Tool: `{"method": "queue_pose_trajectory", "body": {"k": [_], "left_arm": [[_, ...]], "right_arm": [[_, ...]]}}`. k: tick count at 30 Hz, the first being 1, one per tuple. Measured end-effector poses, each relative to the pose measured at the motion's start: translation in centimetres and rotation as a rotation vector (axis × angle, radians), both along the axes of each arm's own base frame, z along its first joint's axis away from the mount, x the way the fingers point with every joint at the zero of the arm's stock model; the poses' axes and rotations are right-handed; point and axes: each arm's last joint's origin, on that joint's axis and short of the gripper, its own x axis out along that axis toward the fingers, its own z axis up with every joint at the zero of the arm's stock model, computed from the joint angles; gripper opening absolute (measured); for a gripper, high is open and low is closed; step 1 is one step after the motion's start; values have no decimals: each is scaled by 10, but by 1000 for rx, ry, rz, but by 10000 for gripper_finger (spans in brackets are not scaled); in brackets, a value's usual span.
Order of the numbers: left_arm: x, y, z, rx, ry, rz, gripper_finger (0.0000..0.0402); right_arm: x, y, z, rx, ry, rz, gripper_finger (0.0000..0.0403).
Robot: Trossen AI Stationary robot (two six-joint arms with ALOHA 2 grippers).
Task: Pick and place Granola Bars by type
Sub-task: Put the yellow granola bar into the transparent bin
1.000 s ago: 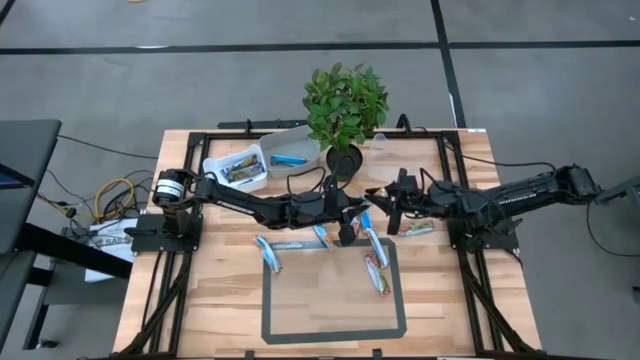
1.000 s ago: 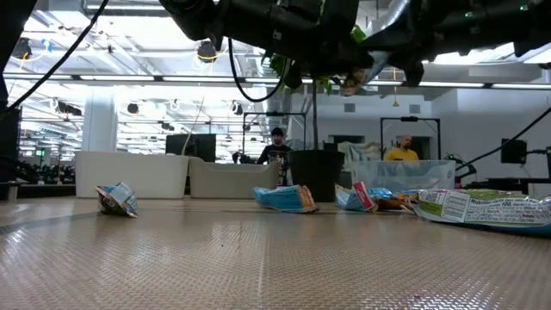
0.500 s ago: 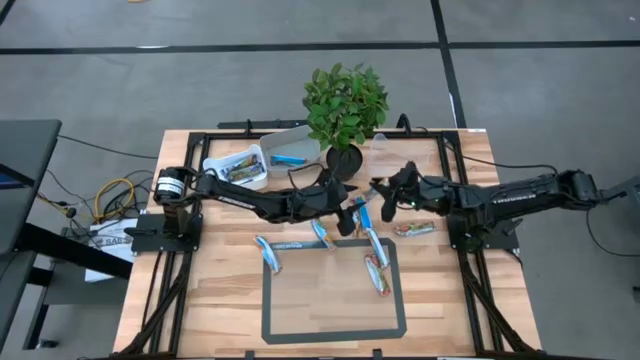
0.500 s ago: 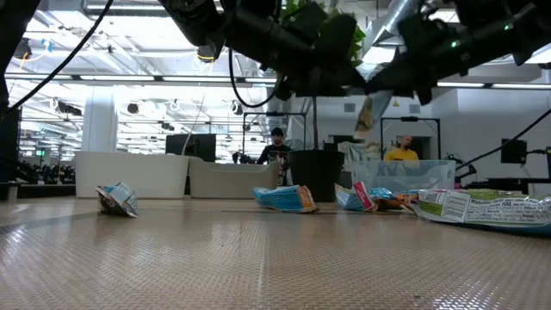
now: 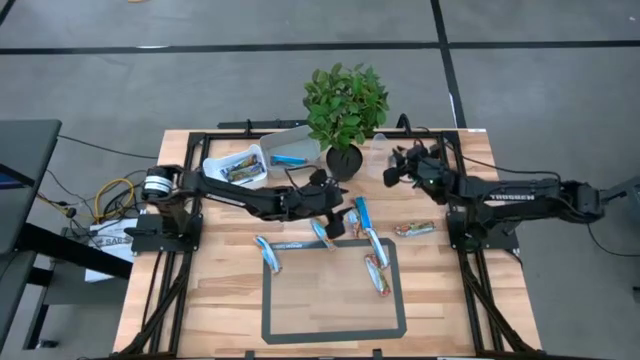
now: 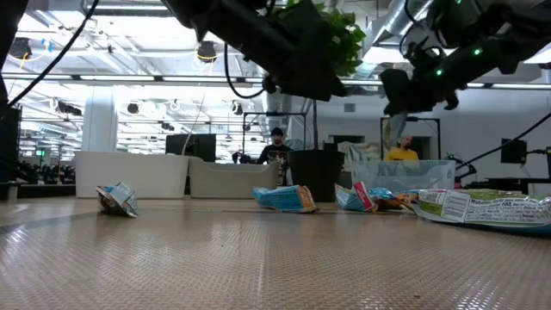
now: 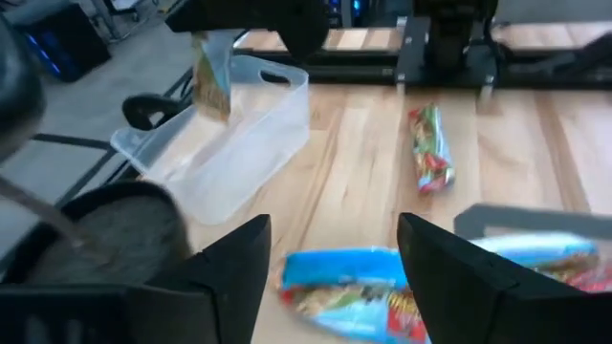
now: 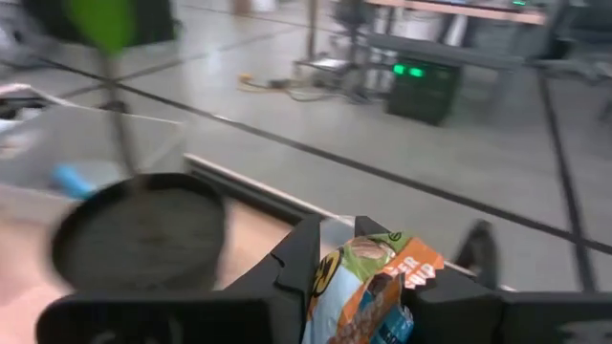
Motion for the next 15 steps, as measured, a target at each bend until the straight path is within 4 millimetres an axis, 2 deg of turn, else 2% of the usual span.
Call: {"method": "queue_pose_trajectory", "body": {"k": [5, 15], "left_arm": [[-22, 8, 3, 47, 19, -12, 211], [-87, 42, 5, 55, -77, 56, 210]], "right_arm": [[-9, -16, -5, 25, 45, -95, 58], [-22, -29, -20, 157, 104, -163, 65]]}}
